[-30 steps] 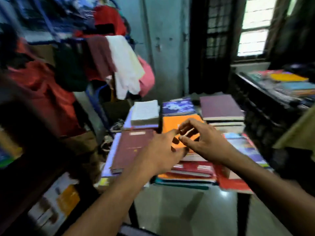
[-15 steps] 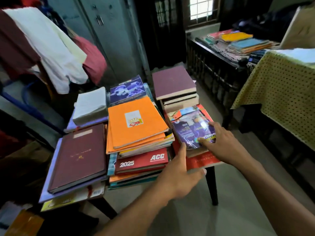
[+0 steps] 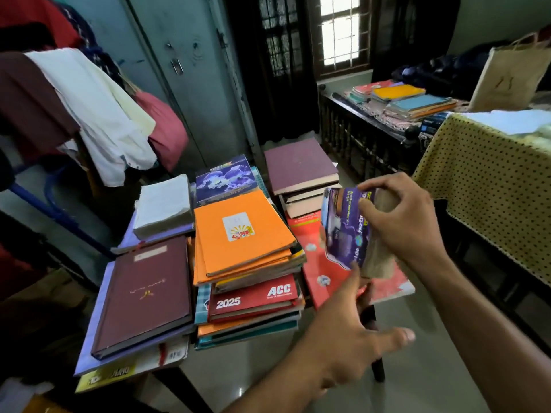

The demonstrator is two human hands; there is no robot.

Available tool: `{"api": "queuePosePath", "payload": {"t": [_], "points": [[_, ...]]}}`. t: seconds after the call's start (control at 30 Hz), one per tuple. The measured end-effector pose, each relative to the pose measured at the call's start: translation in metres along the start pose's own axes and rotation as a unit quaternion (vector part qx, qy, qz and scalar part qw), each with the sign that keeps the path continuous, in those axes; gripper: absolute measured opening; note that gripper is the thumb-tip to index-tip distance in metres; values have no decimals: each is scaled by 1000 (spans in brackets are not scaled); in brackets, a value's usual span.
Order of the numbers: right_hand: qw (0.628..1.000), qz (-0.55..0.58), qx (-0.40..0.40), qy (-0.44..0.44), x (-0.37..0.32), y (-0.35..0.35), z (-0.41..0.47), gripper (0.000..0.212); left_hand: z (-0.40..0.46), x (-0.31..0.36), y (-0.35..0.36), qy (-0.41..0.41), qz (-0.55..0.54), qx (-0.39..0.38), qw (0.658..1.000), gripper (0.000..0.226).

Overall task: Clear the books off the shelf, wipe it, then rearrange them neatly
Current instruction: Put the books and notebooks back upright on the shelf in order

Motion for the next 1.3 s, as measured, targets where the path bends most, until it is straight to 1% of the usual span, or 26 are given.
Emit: {"api": "queuePosePath", "payload": {"t": [0.03,0.13,0.2,0.27,0.3,0.33,0.4,0.43,0.47,0.5,0.53,0.6,0.67,0.7,0.8,0.83,0.9,0.93,1.0,1.07,1.1,1.13,1.17,1.23,1.27,1.3], "points": [[999,-11,-4,-31,-17,1,4,19,-2,9,3,19,7,-6,1000,97],[989,-43,-21,-138,-72,5,9,22,-14,41,-2,75,29,-16,997,97],[976,-41,-47,-209,-106,9,10,22,-25,62,-25,119,78,25,989,80],[955,-26,-99,-279,-137,21,11,21,-40,83,-66,180,129,121,968,40],[941,-24,-129,-311,-153,28,10,21,-50,93,-89,213,160,187,946,27],[926,-29,-161,-342,-168,38,9,20,-65,103,-117,245,181,261,916,24],[888,-48,-224,-399,-199,61,5,19,-97,116,-175,297,192,388,851,41],[870,-60,-249,-421,-214,72,3,19,-109,119,-200,309,212,414,830,58],[855,-74,-265,-440,-228,81,0,18,-116,121,-221,299,235,399,834,78],[838,-85,-281,-460,-245,91,-3,17,-120,119,-239,271,250,366,854,95],[820,-93,-300,-479,-261,99,-8,17,-121,116,-251,243,260,330,874,104],[780,-78,-353,-512,-299,118,-22,16,-136,108,-269,216,283,291,888,102],[746,-36,-404,-528,-334,138,-39,16,-158,98,-279,185,323,291,881,80],[733,-13,-421,-533,-347,148,-47,17,-172,91,-285,175,339,310,871,73],[706,63,-461,-533,-378,197,-85,31,-245,55,-312,128,315,424,839,78],[706,94,-464,-527,-382,212,-99,37,-266,42,-319,111,311,455,827,76],[695,155,-452,-537,-393,251,-137,46,-317,8,-334,67,314,531,784,71],[705,168,-413,-551,-399,268,-152,49,-342,-11,-342,44,306,569,762,72],[753,174,-310,-553,-413,300,-178,53,-398,-54,-358,6,249,654,714,73],[795,203,-274,-502,-424,330,-208,43,-448,-92,-368,-29,191,725,661,69],[802,216,-287,-478,-424,345,-226,33,-466,-105,-371,-48,181,753,631,65],[800,223,-327,-451,-421,363,-249,25,-481,-117,-374,-66,168,779,600,63],[790,234,-388,-413,-419,387,-278,26,-497,-129,-379,-71,149,805,570,64],[756,208,-518,-343,-403,427,-332,53,-509,-151,-388,-61,83,837,538,71],[730,201,-562,-333,-398,442,-358,69,-513,-163,-393,-57,58,843,531,76],[704,212,-597,-320,-395,457,-378,80,-513,-175,-400,-53,51,839,539,80]]}}
Point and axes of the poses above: each hand's wrist, its own z-axis towards the middle knuckle, its own y-axis out of the palm, x = y × z, the point moved 7 cm from there along z, towards the middle knuckle, and after that the axes turned 4 degrees about z, right-handed, at the moved point
